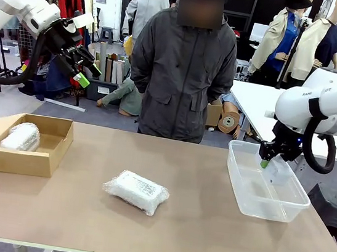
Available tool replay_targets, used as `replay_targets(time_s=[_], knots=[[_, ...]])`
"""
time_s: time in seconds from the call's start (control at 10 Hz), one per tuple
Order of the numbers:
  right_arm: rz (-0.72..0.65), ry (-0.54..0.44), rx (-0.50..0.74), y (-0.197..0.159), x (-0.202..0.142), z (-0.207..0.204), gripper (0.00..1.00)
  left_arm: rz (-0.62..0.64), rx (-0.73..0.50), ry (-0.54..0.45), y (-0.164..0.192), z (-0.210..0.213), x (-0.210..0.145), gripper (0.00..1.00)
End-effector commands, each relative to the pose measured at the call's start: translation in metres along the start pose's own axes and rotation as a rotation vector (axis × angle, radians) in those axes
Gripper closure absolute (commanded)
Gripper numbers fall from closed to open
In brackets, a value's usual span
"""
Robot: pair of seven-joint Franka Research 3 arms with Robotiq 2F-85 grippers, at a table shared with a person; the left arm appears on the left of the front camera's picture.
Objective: Separate and place wrapped and unwrapped clocks.
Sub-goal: If the picked Digital clock is wrapped, place it in the Package Box ; if not, place it in the Organizing box.
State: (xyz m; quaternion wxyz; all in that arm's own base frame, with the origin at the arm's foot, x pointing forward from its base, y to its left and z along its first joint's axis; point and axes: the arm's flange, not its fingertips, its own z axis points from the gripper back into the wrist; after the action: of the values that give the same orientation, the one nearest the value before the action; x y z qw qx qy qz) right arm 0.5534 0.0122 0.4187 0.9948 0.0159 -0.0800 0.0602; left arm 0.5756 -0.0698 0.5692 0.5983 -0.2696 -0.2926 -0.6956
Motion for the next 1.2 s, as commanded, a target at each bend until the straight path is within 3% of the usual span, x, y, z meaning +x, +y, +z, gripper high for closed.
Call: replay_targets(time_s=[0.0, 1.1], knots=[[-0.048, -0.027, 0.011, -0.004, 0.007, -0.005, 1.00, -0.003, -0.003, -0.007, -0.001, 0.001, 0.001, 0.00], [-0.150, 0.030, -0.046, -0.016, 0.005, -0.078, 1.00, -0.003, -0.003, -0.007, -0.001, 0.001, 0.001, 0.00]])
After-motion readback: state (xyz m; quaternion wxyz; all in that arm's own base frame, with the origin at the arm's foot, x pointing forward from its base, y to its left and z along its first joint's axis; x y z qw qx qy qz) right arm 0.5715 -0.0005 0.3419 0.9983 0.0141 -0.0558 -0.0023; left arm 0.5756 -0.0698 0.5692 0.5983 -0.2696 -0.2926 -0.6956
